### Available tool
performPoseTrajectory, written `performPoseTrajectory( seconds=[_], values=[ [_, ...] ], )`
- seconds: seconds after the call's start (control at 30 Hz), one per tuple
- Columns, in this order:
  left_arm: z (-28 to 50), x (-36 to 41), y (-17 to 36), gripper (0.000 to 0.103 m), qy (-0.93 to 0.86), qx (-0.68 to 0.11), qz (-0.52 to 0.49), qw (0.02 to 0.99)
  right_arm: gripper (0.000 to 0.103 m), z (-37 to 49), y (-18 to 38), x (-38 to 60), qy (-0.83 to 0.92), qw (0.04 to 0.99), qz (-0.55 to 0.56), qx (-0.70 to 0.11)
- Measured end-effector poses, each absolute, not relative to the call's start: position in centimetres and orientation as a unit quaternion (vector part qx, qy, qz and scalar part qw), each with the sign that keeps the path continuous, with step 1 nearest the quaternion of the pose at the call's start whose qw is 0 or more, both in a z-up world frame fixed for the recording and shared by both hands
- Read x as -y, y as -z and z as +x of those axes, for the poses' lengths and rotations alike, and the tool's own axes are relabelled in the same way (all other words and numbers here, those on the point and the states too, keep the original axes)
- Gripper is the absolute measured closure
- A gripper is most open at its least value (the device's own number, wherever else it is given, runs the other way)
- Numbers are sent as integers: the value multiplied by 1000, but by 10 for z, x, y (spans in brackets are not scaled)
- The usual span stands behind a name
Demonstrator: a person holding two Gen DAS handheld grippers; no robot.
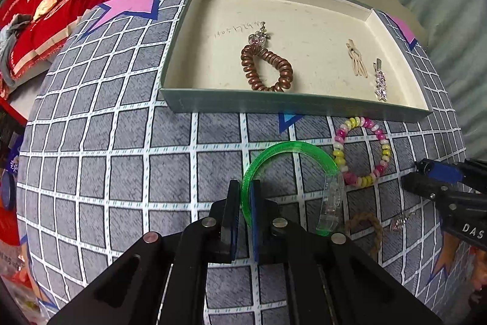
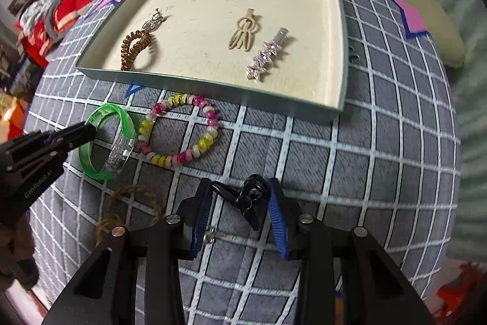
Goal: Organize jewelry
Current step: 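Grasp the green bangle with the left tool while the right tool grasps the black claw clip, then carry the bangle into the tray with the left tool while the right tool releases the claw clip there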
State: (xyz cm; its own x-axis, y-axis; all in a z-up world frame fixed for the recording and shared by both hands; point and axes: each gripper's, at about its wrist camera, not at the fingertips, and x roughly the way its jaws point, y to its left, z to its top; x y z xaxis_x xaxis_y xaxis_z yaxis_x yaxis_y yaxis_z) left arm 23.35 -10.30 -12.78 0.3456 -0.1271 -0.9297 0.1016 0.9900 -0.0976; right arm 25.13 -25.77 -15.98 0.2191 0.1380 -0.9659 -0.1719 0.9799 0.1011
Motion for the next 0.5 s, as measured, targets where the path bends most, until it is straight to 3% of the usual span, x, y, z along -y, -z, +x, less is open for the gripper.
performPoseTrajectory(
  seconds=[0.5],
  values=[
    [218, 90, 93, 86, 76, -546, -39, 834, 63, 235, 131, 284, -97, 781, 58, -615]
  ],
)
